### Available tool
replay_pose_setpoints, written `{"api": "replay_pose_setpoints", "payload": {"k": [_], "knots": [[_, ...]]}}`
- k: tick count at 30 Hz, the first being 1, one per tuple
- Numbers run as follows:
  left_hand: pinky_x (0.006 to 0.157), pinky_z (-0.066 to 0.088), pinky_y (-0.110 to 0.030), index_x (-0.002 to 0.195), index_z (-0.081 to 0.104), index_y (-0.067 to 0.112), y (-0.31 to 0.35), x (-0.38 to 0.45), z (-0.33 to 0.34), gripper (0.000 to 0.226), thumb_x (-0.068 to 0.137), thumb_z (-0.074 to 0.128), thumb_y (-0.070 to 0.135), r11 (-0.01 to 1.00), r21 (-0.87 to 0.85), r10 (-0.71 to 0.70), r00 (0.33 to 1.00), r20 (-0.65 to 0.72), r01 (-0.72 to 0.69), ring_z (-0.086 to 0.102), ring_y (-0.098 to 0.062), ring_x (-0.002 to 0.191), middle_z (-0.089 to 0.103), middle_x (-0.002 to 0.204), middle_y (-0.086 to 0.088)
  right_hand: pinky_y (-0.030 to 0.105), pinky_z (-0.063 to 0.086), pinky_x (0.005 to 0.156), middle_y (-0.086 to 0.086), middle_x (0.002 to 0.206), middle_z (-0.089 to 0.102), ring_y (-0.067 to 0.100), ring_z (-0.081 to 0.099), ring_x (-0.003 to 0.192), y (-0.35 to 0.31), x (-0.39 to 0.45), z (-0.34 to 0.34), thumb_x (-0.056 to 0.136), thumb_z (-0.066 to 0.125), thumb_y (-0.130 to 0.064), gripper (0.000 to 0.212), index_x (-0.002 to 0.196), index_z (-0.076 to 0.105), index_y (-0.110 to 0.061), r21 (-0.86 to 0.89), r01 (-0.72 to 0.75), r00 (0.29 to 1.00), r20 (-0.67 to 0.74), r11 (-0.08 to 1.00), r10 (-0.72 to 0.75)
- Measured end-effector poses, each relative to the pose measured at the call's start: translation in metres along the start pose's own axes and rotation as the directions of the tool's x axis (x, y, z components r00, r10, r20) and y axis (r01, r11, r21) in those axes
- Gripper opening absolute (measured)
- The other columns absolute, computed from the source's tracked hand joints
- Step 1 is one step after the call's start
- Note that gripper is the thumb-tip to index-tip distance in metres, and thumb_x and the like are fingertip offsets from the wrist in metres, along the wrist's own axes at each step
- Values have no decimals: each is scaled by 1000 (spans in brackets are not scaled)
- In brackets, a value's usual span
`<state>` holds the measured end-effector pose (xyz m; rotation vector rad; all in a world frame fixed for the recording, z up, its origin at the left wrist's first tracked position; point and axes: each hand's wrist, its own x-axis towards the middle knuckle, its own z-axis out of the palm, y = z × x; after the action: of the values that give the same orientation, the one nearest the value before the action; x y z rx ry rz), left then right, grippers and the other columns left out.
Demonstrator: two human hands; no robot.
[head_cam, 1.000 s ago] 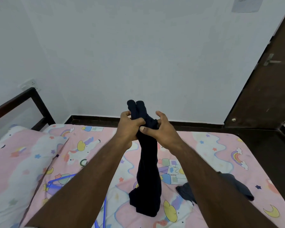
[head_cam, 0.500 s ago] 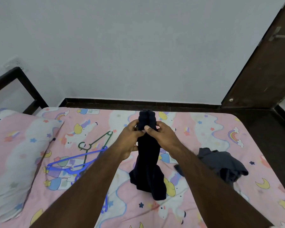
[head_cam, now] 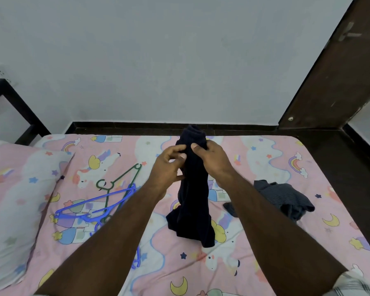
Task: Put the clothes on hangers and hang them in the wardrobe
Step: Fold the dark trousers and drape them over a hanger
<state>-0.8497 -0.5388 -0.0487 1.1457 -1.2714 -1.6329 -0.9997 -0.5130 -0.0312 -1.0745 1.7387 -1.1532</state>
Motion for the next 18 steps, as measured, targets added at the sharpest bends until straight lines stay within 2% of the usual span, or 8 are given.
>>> {"api": "replay_pose_setpoints", "payload": {"k": [2, 4, 5, 7, 10, 12, 14, 18], "knots": [[72, 58, -33, 116, 65, 22, 2, 10, -11, 21, 96, 67, 19, 995, 79, 78, 986, -146, -67, 67, -26, 99, 62, 104, -2, 45, 53, 99, -1, 113, 70, 18, 67, 105, -1, 0, -4, 100, 57, -36, 30, 121, 61, -16, -5, 4, 996, 84, 1000, -3], [87, 55, -37, 123, 62, 23, 6, 19, -29, 34, 91, 73, 29, 978, 198, 117, 967, -226, -71, 63, -17, 103, 61, 113, 4, 41, 51, 102, -1, 119, 69, 17, 66, 111, -2, -2, -13, 101, 56, -33, 32, 128, 59, -15, 25, 3, 984, 180, 1000, -7], [96, 51, -38, 130, 59, 25, 8, 21, -37, 45, 90, 74, 36, 972, 231, 99, 971, -217, -48, 60, -15, 110, 58, 124, 7, 38, 51, 101, -2, 121, 69, 16, 65, 113, -3, -4, -18, 102, 55, -30, 32, 130, 58, -16, 52, -5, 975, 224, 999, -7], [102, 43, -36, 141, 50, 27, 10, 23, -50, 60, 89, 72, 47, 974, 222, -10, 994, -106, 33, 52, -10, 122, 50, 138, 14, 33, 52, 93, -3, 122, 69, 14, 66, 113, -3, -7, -27, 104, 52, -28, 30, 132, 58, -19, 105, -48, 955, 297, 993, 15], [83, 51, -23, 128, 60, 21, 10, 19, -54, 45, 91, 66, 46, 981, 122, -171, 973, 152, 153, 68, -8, 107, 69, 120, 13, 40, 54, 93, -2, 125, 70, 19, 66, 116, 5, -10, -33, 105, 50, -29, 29, 131, 60, -21, 211, -137, 931, 361, 968, 53], [78, 57, -28, 119, 68, 17, -2, 22, -56, 51, 80, 74, 49, 972, 140, -211, 959, 188, 187, 72, -18, 104, 76, 111, 1, 43, 53, 98, 3, 128, 69, 23, 65, 119, 16, -10, -34, 105, 49, -30, 33, 133, 59, -16, 302, -198, 931, 357, 932, 82], [89, 58, -38, 116, 70, 13, -19, 27, -56, 50, 76, 82, 40, 977, 104, -197, 972, 128, 185, 72, -26, 104, 76, 109, -5, 43, 53, 99, 5, 127, 69, 25, 66, 118, 31, -7, -31, 105, 49, -31, 35, 133, 59, -12, 343, -230, 942, 314, 911, 119], [88, 59, -37, 114, 70, 17, -52, 43, -46, 36, 82, 83, 27, 981, 100, -165, 986, -9, 165, 74, -18, 95, 77, 104, 1, 48, 54, 99, 5, 117, 73, 25, 70, 109, 72, 13, -18, 103, 53, -35, 33, 125, 63, -12, 279, -238, 968, 152, 930, 202]]}}
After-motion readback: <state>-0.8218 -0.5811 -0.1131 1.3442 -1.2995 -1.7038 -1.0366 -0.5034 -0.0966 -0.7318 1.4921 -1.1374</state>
